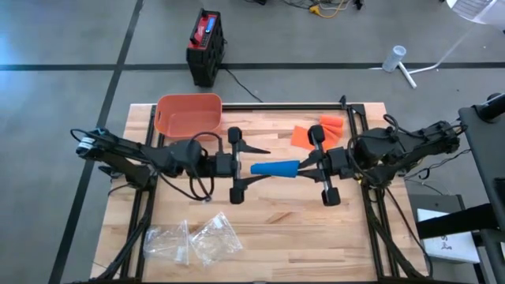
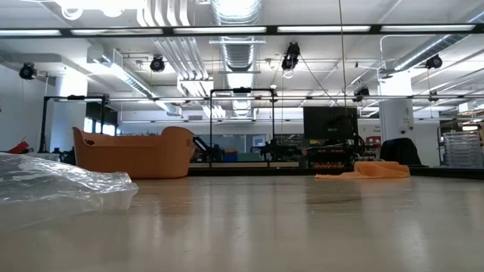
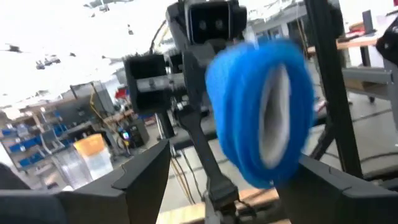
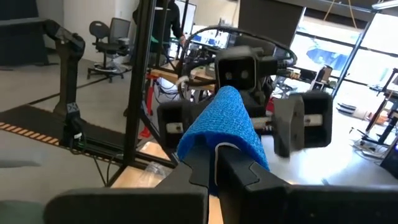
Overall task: Roll bandage
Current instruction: Roll the blue bandage
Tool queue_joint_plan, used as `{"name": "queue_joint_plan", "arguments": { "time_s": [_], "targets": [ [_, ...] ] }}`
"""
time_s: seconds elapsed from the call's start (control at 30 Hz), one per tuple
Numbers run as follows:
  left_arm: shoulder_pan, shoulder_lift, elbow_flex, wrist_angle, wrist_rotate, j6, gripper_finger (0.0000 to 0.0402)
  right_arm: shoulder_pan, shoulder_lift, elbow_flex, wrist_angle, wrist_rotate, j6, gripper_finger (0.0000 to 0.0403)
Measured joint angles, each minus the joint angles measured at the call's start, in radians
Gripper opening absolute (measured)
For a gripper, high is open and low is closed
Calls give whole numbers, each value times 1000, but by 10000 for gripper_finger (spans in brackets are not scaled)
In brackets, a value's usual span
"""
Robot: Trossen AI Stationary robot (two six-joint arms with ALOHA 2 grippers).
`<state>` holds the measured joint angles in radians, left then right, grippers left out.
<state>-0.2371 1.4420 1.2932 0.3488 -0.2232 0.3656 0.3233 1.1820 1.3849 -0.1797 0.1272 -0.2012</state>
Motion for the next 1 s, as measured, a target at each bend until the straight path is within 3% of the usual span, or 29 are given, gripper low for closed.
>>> {"name": "queue_joint_plan", "arguments": {
  "time_s": [0.2, 0.4, 0.47, 0.67, 1.0],
  "targets": [
    [18, 14, 2, 24, -2, 0, 201, 0, 0, 0, -2, 0, 0, 3],
    [26, 31, 2, 23, -7, 39, 44, 0, 0, 0, -2, -7, 20, 3],
    [26, 27, 2, 25, -18, 61, 13, 0, 0, 0, -3, -22, 30, 3],
    [15, -17, 2, -2, -150, 221, 2, 6, 0, 0, -27, -75, 58, 3],
    [-48, -71, 2, -16, -161, 347, 1, 6, 11, -3, -120, -26, 72, 3]
  ]
}}
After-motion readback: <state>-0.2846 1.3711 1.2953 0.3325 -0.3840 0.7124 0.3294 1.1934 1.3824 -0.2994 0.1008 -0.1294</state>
